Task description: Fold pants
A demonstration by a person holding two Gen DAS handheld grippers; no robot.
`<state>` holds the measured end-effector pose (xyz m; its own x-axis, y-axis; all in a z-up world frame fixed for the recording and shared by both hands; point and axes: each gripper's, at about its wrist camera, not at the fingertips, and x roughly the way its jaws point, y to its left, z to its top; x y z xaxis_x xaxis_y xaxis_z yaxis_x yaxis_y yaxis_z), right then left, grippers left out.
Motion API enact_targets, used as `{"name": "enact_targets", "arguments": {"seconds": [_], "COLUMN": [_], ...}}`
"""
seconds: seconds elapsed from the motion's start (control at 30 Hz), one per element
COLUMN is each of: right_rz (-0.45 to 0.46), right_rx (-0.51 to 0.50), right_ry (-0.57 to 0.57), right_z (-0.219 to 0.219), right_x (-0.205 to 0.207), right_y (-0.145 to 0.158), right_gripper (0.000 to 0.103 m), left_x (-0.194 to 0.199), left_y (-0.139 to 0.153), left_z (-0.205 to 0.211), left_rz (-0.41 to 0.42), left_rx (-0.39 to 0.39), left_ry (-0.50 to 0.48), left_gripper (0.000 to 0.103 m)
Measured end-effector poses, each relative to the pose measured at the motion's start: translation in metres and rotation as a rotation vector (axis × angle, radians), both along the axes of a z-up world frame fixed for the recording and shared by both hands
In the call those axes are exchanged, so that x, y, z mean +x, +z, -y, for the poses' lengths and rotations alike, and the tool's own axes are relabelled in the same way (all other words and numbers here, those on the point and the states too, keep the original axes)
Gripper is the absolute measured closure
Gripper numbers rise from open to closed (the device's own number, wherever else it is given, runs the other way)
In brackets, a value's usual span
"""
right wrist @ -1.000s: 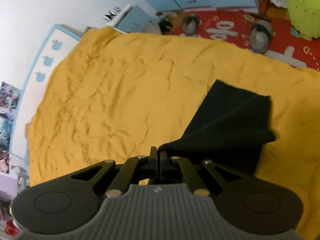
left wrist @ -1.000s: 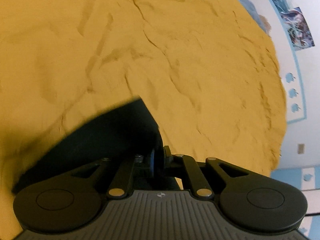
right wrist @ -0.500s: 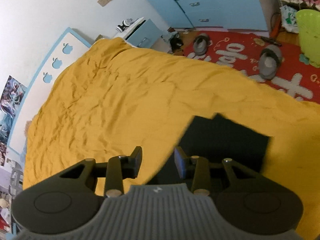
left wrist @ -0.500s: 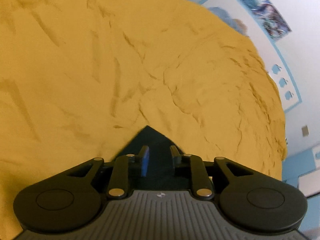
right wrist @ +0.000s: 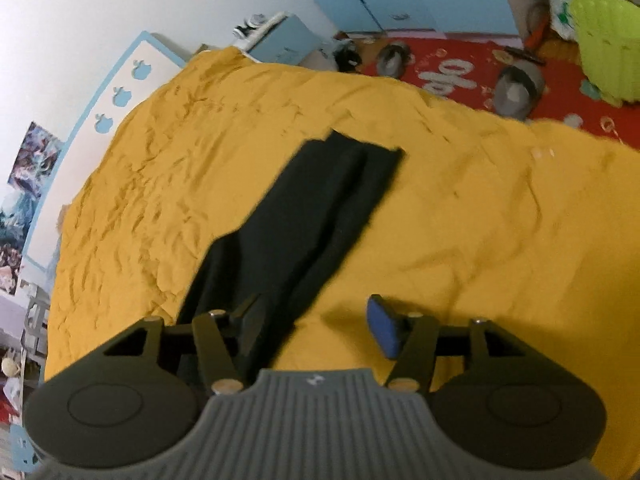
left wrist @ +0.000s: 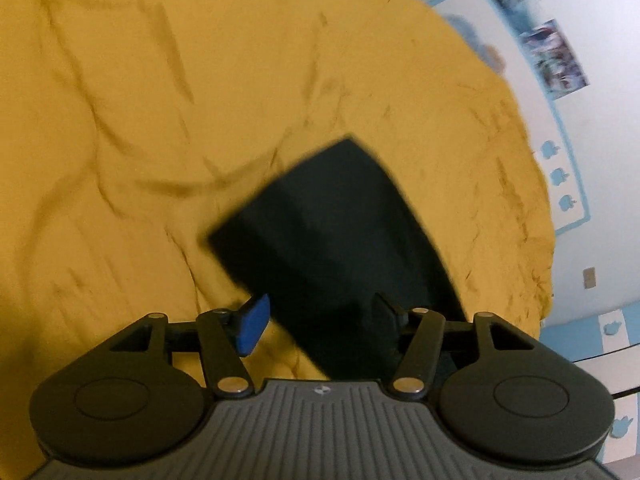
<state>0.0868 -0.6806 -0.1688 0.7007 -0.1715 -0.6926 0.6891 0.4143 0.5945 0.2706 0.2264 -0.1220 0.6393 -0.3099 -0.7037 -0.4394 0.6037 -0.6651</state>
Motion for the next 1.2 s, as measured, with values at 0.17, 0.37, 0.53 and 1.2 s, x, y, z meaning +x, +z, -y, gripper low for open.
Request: {"name": "enact_targets", "arguments": {"seconds": [0.17,0.37,0.53,1.2], "right_rz": [0.01,0.117,0.145,0.251], "right_rx": [0.038,0.13,0.136,0.2], "right_ry": [-0.007,-0.088,-0.125,-0.059], "right_z": [0.0,0.01,0.013,-0.047], "right_x": [0.018,0.038,0.045,-0.064], "right_y": [-0.008,-0.02,-0.029,0.052], "right_gripper": [0.043,0.041,0.045,0.103], "left_x": [0.024,0.028,0.016,-0.068], "left_y": [-0.026,-0.031,-0.039,0.035], "left_z": [-0.001,0.003,0.004,-0.073], "left_rz": [-0.053,-0.054,-0.002,0.231], "left_rx": [-0.078,-0.124,-0.168,-0.225], "left_ry": [0.082,0.17,0.246,0.245], "left_gripper": [0.034,0.023,0.023,0.094]}}
